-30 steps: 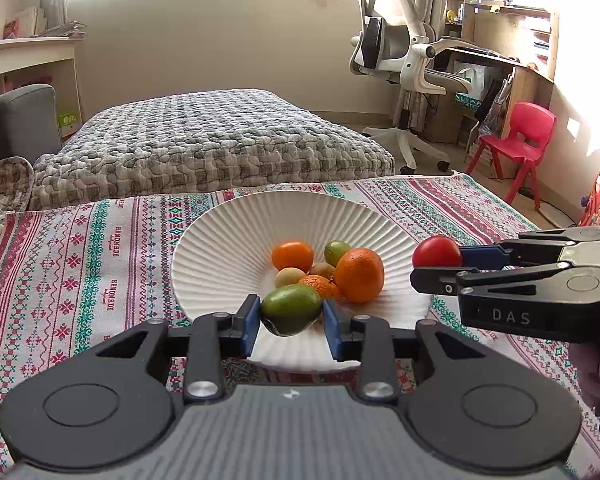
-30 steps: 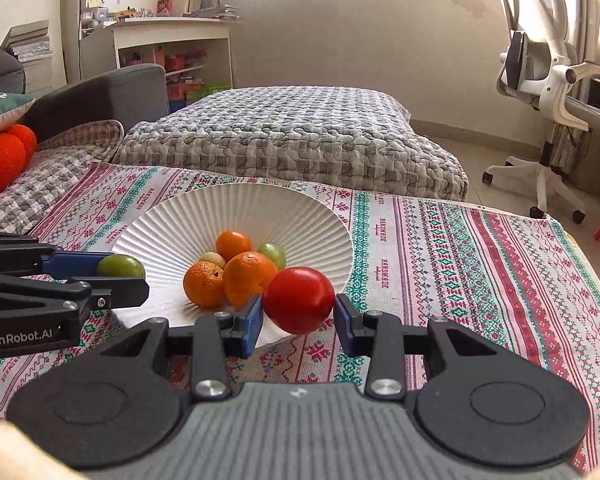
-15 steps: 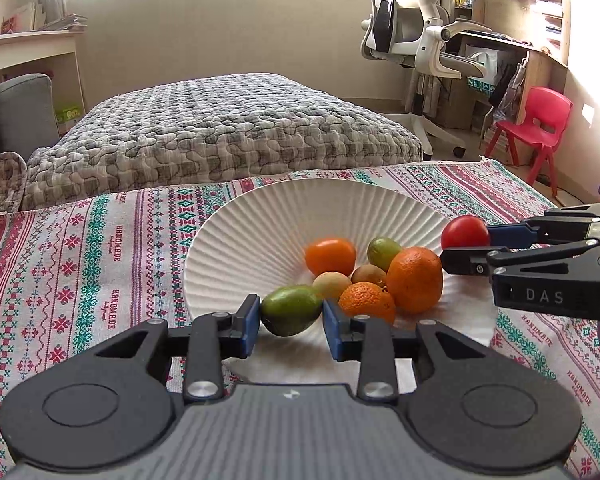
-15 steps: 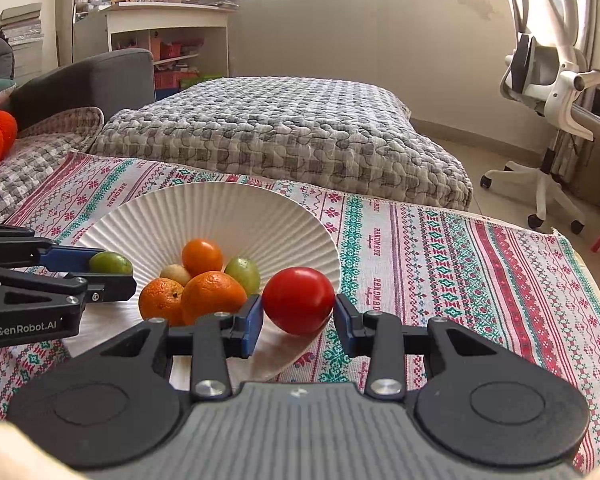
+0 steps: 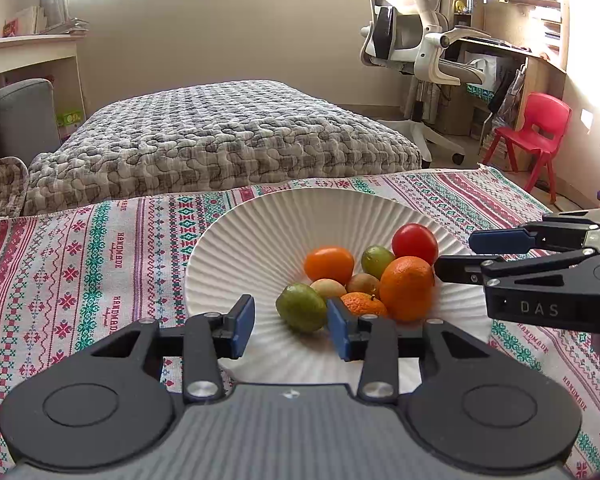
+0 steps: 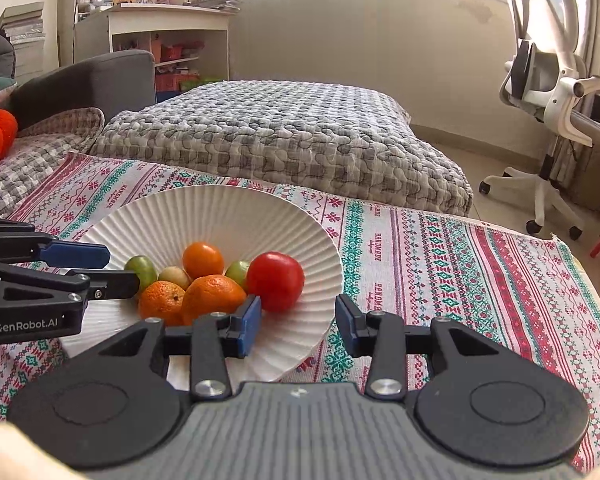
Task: Organize fruits
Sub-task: 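Open both tools to release the tomato and green fig into the bowl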
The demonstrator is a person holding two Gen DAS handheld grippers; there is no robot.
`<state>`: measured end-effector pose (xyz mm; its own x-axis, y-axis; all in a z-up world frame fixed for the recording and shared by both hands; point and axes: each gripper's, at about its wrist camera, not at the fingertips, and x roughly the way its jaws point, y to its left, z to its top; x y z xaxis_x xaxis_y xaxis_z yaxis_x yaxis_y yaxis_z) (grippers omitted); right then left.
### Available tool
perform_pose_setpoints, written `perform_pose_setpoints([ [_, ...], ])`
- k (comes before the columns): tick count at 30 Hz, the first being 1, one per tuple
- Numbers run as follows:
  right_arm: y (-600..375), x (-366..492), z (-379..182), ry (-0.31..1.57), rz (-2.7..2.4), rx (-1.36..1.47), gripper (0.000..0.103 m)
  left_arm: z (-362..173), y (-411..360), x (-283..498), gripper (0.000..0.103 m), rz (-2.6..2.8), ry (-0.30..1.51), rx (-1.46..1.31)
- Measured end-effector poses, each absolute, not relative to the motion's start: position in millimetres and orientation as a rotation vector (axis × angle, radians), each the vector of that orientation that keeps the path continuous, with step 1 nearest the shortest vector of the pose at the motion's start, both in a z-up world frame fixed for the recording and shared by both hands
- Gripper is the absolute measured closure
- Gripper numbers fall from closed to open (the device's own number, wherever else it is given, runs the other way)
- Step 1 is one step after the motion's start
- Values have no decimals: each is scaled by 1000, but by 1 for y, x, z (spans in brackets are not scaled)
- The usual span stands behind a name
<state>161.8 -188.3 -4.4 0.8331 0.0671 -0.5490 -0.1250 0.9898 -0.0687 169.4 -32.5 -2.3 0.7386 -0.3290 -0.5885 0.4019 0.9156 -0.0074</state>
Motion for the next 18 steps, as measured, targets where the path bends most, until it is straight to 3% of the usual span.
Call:
perform_pose_setpoints([
  [18, -188, 133, 6, 577, 88, -111, 43, 17, -19, 136, 21, -322, 624, 127],
])
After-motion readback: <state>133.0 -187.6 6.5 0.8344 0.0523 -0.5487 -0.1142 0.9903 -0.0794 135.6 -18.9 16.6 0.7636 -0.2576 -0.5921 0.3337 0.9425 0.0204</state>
